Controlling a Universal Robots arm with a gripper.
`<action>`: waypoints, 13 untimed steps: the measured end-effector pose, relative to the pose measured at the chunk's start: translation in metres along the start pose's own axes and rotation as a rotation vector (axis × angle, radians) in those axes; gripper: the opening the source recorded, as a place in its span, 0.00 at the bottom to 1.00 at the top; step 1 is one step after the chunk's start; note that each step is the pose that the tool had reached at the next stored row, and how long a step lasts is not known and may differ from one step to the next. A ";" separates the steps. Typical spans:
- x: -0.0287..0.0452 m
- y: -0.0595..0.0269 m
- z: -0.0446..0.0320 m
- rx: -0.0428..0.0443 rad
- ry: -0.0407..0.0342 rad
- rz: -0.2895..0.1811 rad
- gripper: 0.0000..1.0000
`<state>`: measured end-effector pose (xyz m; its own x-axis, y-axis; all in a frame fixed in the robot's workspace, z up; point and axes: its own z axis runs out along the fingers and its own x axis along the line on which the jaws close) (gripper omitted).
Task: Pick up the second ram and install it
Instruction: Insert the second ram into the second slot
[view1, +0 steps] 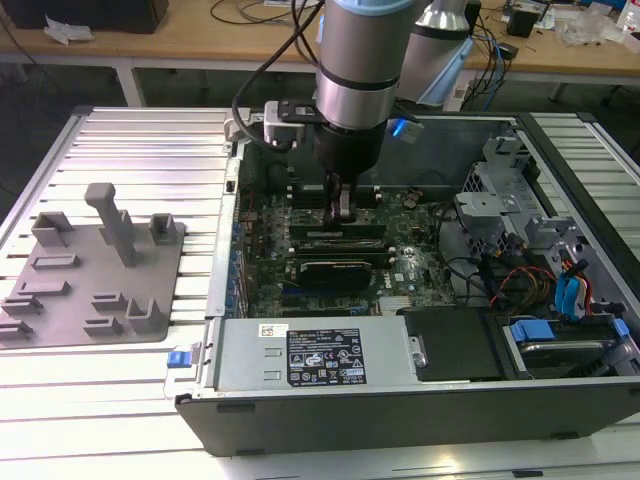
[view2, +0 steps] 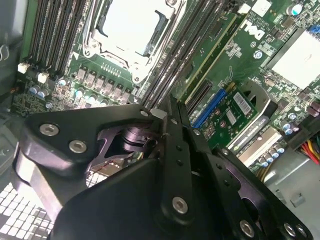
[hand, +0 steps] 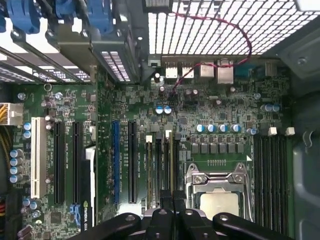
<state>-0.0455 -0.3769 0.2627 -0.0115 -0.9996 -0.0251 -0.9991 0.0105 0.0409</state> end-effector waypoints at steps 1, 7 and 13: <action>0.0000 -0.0014 0.0008 0.0000 0.0000 0.000 0.09; 0.0001 -0.0020 0.0043 0.0000 -0.0002 0.000 0.09; 0.0001 -0.0037 0.0060 -0.0001 0.0000 0.000 0.09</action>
<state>-0.0420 -0.3769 0.2566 -0.0115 -0.9996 -0.0251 -0.9991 0.0104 0.0409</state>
